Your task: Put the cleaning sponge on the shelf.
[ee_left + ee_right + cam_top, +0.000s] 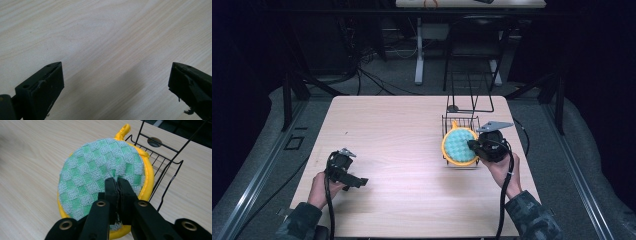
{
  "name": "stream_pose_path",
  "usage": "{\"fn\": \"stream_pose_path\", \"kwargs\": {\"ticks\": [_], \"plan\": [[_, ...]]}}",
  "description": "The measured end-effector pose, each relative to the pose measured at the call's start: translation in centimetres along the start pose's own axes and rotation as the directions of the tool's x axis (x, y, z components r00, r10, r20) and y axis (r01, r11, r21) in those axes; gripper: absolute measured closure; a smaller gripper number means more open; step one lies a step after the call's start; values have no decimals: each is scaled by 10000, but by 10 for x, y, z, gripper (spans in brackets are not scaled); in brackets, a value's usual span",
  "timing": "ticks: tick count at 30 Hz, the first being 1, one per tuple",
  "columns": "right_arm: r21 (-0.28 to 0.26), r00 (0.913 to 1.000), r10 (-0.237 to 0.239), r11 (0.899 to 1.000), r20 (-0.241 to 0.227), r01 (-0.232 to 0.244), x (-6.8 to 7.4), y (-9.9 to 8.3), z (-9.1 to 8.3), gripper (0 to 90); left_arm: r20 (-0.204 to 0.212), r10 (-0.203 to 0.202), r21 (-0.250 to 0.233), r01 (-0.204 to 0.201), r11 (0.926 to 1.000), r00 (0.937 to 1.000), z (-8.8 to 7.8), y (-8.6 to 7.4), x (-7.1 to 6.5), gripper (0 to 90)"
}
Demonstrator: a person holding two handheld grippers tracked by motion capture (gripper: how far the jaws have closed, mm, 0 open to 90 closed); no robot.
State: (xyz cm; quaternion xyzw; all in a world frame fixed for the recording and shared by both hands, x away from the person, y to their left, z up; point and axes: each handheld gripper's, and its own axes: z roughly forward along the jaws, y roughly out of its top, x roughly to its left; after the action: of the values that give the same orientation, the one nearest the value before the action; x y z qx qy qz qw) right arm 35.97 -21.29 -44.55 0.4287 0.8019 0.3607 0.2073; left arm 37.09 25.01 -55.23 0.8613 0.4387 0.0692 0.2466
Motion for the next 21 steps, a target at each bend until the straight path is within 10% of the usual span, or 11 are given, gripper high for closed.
{"fn": "stream_pose_path", "kwargs": {"ticks": [21], "plan": [[-559,9951,403,9978,900,-354,-19,3,14,873,4,2,9,-2,10000,10000,0,0,0,2]]}}
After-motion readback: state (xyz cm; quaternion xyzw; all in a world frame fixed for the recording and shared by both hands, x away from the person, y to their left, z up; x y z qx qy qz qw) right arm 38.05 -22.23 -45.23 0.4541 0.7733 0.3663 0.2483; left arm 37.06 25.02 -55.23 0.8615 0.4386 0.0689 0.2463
